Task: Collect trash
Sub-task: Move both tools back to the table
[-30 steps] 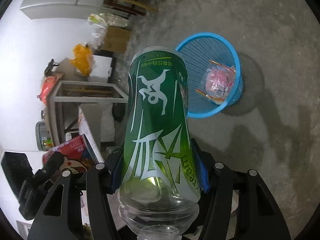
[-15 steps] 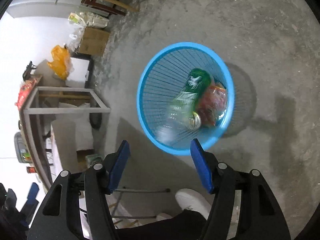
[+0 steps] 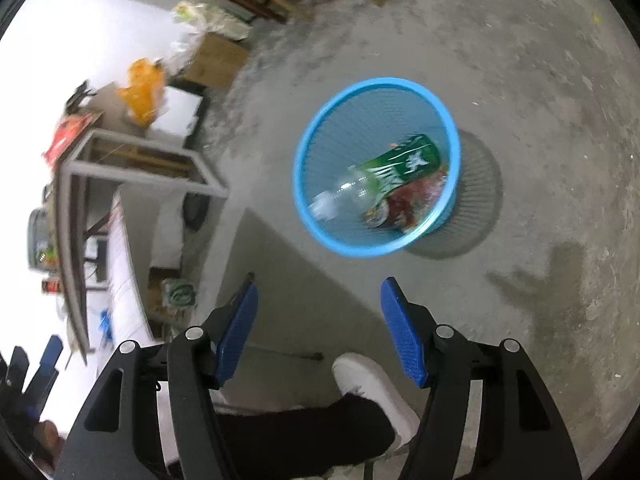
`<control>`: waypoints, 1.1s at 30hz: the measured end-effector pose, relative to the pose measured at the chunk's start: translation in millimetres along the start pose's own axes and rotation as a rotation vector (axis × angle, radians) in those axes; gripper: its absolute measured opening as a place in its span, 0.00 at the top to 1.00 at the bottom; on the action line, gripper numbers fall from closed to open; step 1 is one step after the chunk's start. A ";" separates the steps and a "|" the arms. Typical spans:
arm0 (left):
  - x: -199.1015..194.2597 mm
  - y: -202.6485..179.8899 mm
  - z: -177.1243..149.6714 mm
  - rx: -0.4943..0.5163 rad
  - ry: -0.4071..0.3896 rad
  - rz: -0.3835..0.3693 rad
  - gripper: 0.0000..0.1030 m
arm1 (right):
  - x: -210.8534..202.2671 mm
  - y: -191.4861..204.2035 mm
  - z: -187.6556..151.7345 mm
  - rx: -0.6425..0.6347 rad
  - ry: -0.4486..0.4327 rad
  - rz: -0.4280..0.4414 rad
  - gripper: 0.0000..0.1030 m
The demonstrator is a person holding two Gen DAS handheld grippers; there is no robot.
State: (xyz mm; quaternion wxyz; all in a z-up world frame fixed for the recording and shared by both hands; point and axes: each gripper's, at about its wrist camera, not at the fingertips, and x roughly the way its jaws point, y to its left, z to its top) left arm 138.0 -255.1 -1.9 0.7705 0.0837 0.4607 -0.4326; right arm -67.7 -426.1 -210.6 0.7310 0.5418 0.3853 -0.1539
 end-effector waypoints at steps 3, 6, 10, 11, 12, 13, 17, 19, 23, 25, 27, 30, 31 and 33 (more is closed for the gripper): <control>-27.0 7.3 -25.4 0.006 -0.038 0.003 0.25 | -18.9 16.1 -23.4 -0.035 -0.010 0.062 0.30; -55.5 20.8 -57.5 -0.006 -0.071 0.014 0.25 | -29.0 35.4 -43.6 -0.082 -0.001 0.098 0.28; -93.3 44.3 -99.4 -0.038 -0.145 0.073 0.24 | -34.9 70.1 -60.0 -0.151 0.022 0.134 0.28; -102.3 50.8 -109.8 -0.046 -0.160 0.090 0.24 | -35.8 79.2 -62.9 -0.172 0.026 0.143 0.28; -108.8 56.3 -118.4 -0.056 -0.170 0.106 0.24 | -35.5 94.1 -67.4 -0.201 0.031 0.159 0.28; -117.7 65.1 -132.7 -0.072 -0.182 0.129 0.24 | -34.8 105.0 -71.4 -0.222 0.037 0.168 0.27; -142.5 96.7 -176.8 -0.163 -0.213 0.197 0.23 | -24.5 151.6 -89.8 -0.327 0.076 0.184 0.27; -152.7 117.0 -197.9 -0.229 -0.229 0.232 0.23 | -14.3 178.9 -103.0 -0.389 0.109 0.192 0.27; -176.4 156.6 -228.8 -0.348 -0.275 0.306 0.23 | 6.6 230.4 -129.6 -0.506 0.164 0.196 0.27; -190.5 174.3 -237.1 -0.404 -0.315 0.340 0.23 | 17.9 258.7 -143.3 -0.569 0.185 0.195 0.27; -201.5 191.6 -240.5 -0.449 -0.349 0.354 0.23 | 27.0 285.4 -155.9 -0.621 0.191 0.183 0.27; -218.1 225.3 -239.5 -0.539 -0.416 0.367 0.23 | 38.8 316.9 -169.6 -0.691 0.177 0.166 0.27; -220.5 233.2 -235.1 -0.564 -0.433 0.372 0.23 | 43.0 324.0 -173.5 -0.708 0.165 0.149 0.27; -226.8 253.2 -226.4 -0.604 -0.472 0.384 0.23 | 53.9 339.7 -182.1 -0.745 0.142 0.100 0.27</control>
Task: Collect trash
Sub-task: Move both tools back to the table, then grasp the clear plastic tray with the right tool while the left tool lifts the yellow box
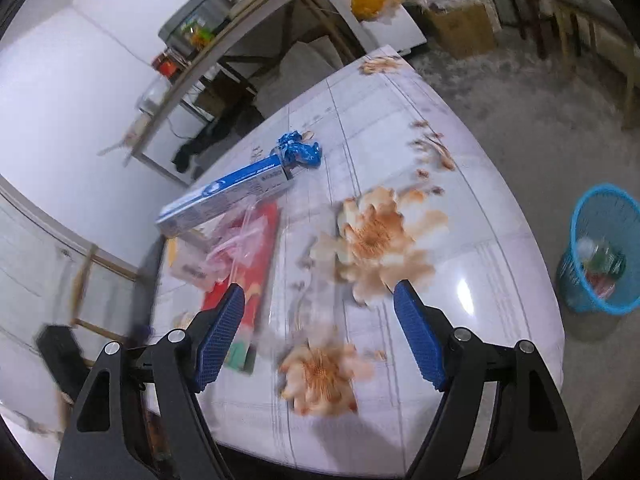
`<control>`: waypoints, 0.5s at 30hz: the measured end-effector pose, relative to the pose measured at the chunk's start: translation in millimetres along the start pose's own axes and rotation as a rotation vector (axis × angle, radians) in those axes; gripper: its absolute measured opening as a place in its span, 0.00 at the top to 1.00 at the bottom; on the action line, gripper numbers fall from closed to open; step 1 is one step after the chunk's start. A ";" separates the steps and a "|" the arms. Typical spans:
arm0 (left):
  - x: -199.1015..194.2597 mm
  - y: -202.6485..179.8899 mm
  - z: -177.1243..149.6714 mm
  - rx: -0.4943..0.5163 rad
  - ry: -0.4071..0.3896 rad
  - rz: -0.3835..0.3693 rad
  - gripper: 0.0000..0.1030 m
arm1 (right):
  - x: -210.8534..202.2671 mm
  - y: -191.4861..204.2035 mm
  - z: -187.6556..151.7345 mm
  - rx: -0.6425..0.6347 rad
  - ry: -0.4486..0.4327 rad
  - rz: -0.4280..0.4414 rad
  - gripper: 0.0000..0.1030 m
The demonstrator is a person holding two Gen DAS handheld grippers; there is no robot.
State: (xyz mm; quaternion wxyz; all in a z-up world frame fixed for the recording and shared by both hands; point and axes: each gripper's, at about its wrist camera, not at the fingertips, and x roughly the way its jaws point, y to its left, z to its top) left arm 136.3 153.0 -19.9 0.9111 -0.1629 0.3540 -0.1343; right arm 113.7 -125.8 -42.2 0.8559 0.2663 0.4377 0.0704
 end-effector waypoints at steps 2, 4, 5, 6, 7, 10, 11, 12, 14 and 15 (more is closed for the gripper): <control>12.9 0.1 15.0 -0.009 -0.006 0.056 0.23 | 8.6 8.2 3.6 -0.014 -0.001 -0.037 0.27; 26.3 -0.8 26.6 -0.010 -0.024 0.101 0.23 | 16.5 12.8 3.8 -0.019 -0.003 -0.067 0.27; 33.7 1.0 32.1 -0.018 -0.024 0.120 0.23 | 20.1 14.0 4.3 -0.015 -0.003 -0.075 0.27; 45.4 2.3 38.6 -0.032 -0.013 0.153 0.23 | 23.2 14.6 4.9 -0.011 -0.001 -0.081 0.27; 50.5 5.1 40.8 -0.041 -0.008 0.164 0.24 | 26.5 14.1 6.1 -0.008 0.001 -0.086 0.27; 72.1 14.7 49.0 -0.088 0.012 0.171 0.26 | 33.9 17.5 8.0 -0.014 0.003 -0.106 0.27; 77.2 16.3 49.9 -0.096 0.021 0.165 0.28 | 36.5 18.5 8.6 -0.017 0.004 -0.110 0.27; 82.7 18.2 52.0 -0.103 0.029 0.157 0.29 | 38.8 18.8 9.0 -0.022 0.007 -0.116 0.27; 91.6 20.5 52.7 -0.117 0.052 0.149 0.30 | 43.3 20.0 9.7 -0.034 0.014 -0.126 0.27; 95.6 22.3 52.4 -0.127 0.063 0.146 0.34 | 45.5 20.0 9.8 -0.038 0.014 -0.130 0.28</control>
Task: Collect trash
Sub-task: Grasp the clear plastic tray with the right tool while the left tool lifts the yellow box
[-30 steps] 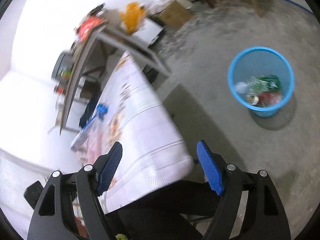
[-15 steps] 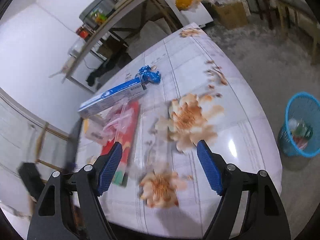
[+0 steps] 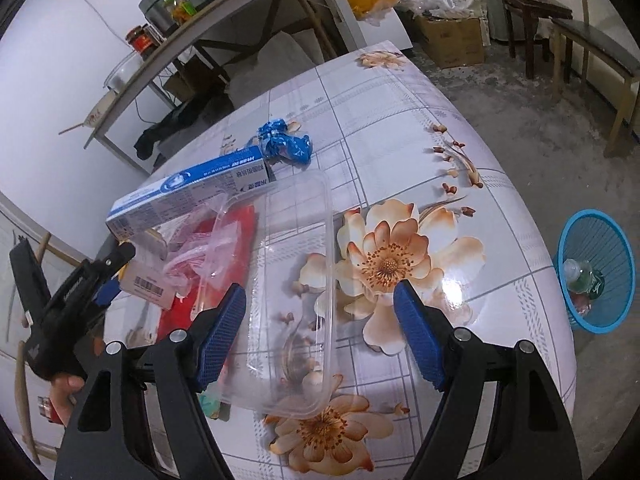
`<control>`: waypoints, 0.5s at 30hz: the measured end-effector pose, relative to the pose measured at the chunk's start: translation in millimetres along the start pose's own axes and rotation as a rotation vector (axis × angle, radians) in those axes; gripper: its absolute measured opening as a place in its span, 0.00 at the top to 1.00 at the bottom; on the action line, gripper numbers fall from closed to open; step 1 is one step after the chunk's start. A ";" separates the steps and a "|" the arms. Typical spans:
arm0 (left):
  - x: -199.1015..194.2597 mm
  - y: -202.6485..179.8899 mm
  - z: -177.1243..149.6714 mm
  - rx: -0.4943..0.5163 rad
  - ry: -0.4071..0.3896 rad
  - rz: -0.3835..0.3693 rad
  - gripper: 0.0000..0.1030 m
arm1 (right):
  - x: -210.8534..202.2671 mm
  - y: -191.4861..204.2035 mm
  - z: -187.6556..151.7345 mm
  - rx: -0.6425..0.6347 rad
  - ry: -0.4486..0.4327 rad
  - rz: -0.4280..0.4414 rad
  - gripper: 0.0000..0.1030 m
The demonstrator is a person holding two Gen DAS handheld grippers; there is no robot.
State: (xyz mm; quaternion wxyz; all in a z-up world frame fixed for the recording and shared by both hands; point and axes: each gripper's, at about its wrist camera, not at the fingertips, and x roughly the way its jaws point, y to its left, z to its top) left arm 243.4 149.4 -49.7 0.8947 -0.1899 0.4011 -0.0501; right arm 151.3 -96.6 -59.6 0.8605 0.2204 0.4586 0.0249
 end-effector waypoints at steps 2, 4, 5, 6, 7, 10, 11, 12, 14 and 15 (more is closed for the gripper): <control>6.6 5.2 0.2 -0.020 0.014 -0.003 0.40 | 3.0 1.9 0.9 -0.009 0.001 -0.011 0.30; 7.8 11.8 0.2 -0.046 0.019 -0.011 0.47 | 6.2 3.5 1.5 -0.019 0.013 -0.011 0.37; 7.0 14.5 0.1 -0.052 0.017 -0.010 0.50 | 7.2 4.0 1.6 -0.022 0.017 -0.011 0.39; 6.2 17.5 -0.1 -0.057 0.015 -0.013 0.52 | 8.4 4.4 1.2 -0.030 0.023 -0.013 0.44; 3.5 21.1 -0.7 -0.063 0.014 -0.019 0.55 | 8.8 4.5 0.8 -0.033 0.025 -0.013 0.48; -6.1 32.8 -2.6 -0.084 0.004 -0.033 0.62 | 10.4 4.2 -0.9 -0.041 0.036 -0.014 0.64; -10.2 37.2 -4.3 -0.090 0.003 -0.037 0.66 | 10.8 3.5 -1.7 -0.042 0.040 -0.011 0.68; -13.7 41.1 -5.7 -0.095 0.003 -0.041 0.69 | 11.3 3.2 -3.2 -0.045 0.047 -0.007 0.74; -21.0 48.4 -10.2 -0.106 0.011 -0.053 0.71 | 11.0 2.9 -6.1 -0.052 0.052 -0.002 0.83; -24.7 50.9 -13.0 -0.111 0.015 -0.062 0.72 | 9.9 2.5 -7.7 -0.056 0.052 -0.002 0.88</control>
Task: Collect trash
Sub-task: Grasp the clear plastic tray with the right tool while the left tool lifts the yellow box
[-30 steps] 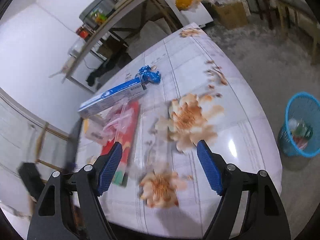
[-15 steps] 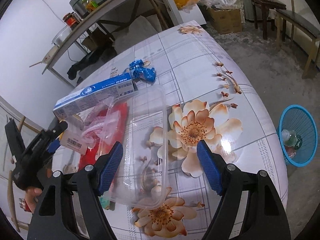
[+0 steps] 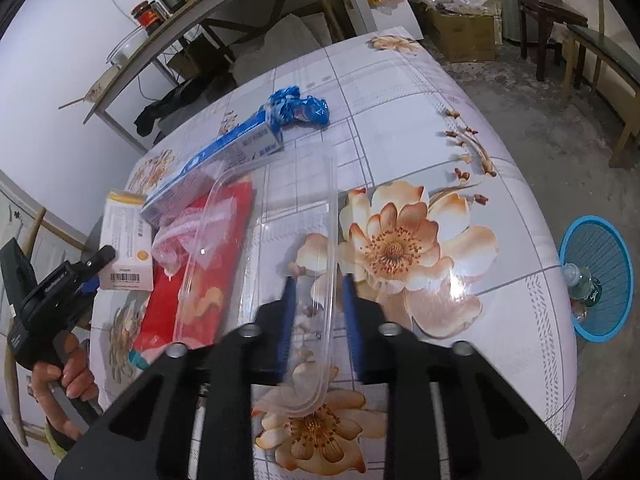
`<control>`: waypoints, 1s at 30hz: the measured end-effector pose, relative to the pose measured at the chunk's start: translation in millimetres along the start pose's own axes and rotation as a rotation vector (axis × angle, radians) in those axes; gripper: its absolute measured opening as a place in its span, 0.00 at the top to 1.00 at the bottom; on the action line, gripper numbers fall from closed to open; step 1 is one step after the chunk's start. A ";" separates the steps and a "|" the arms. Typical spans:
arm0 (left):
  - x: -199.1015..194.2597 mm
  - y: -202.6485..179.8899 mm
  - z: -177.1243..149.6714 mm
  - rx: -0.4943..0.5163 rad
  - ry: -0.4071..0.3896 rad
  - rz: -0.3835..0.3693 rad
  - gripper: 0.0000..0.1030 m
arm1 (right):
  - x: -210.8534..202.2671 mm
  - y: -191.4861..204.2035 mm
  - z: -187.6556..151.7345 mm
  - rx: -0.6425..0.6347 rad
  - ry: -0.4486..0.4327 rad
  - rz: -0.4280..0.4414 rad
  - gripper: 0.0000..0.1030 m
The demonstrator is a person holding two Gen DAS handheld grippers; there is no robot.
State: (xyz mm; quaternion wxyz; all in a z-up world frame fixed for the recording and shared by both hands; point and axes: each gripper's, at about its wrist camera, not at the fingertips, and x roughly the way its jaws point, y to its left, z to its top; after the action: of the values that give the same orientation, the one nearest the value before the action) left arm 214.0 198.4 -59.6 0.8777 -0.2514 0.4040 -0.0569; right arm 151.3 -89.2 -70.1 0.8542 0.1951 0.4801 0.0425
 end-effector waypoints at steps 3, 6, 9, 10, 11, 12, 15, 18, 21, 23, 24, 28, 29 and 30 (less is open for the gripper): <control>-17.2 8.2 -12.2 0.013 0.015 -0.025 0.72 | -5.9 -0.6 -6.1 -0.015 -0.004 0.005 0.93; -32.8 19.9 -28.4 0.010 0.055 -0.080 0.72 | -15.0 -1.6 -14.8 -0.028 0.003 0.029 0.94; -49.1 33.7 -44.2 -0.005 0.098 -0.131 0.73 | -24.0 -6.9 -23.7 -0.028 0.017 0.047 0.95; -55.0 38.4 -49.2 -0.013 0.108 -0.145 0.74 | -26.8 -8.7 -26.2 -0.027 0.019 0.048 0.95; -58.8 42.3 -51.9 -0.019 0.117 -0.156 0.74 | -29.7 -10.7 -28.6 -0.024 0.020 0.052 0.95; -65.3 49.7 -57.7 -0.036 0.138 -0.182 0.74 | -33.9 -13.9 -32.3 -0.015 0.025 0.060 0.95; -77.0 68.8 -69.2 -0.100 0.182 -0.243 0.74 | -43.4 -20.3 -39.1 0.002 0.029 0.081 0.95; -79.5 82.8 -78.9 -0.127 0.253 -0.315 0.73 | -52.7 -25.0 -48.3 0.009 0.033 0.089 0.95; -86.0 88.5 -86.1 -0.106 0.265 -0.235 0.64 | -52.1 -27.7 -54.9 -0.003 0.045 0.057 0.95; -91.3 83.6 -87.7 -0.039 0.229 -0.098 0.46 | -50.2 -28.7 -58.4 -0.007 0.048 0.040 0.95; -93.4 79.2 -88.5 -0.008 0.209 -0.059 0.39 | -50.0 -28.3 -59.2 -0.006 0.047 0.039 0.95; -88.1 64.5 -87.0 0.037 0.197 0.019 0.23 | -50.2 -24.4 -61.4 -0.018 0.031 0.014 0.95; -84.0 60.3 -85.0 0.043 0.189 0.058 0.20 | -49.8 -23.9 -61.7 -0.018 0.030 0.013 0.95; -81.4 60.2 -80.8 0.044 0.183 0.085 0.19 | -48.6 -23.9 -61.9 -0.015 0.033 0.014 0.95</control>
State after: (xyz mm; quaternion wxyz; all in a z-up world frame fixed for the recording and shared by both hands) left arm 93.9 243.4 -77.7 0.8440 -0.2087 0.4914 -0.0512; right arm 70.7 -105.7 -68.6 0.8473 0.1914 0.4924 0.0551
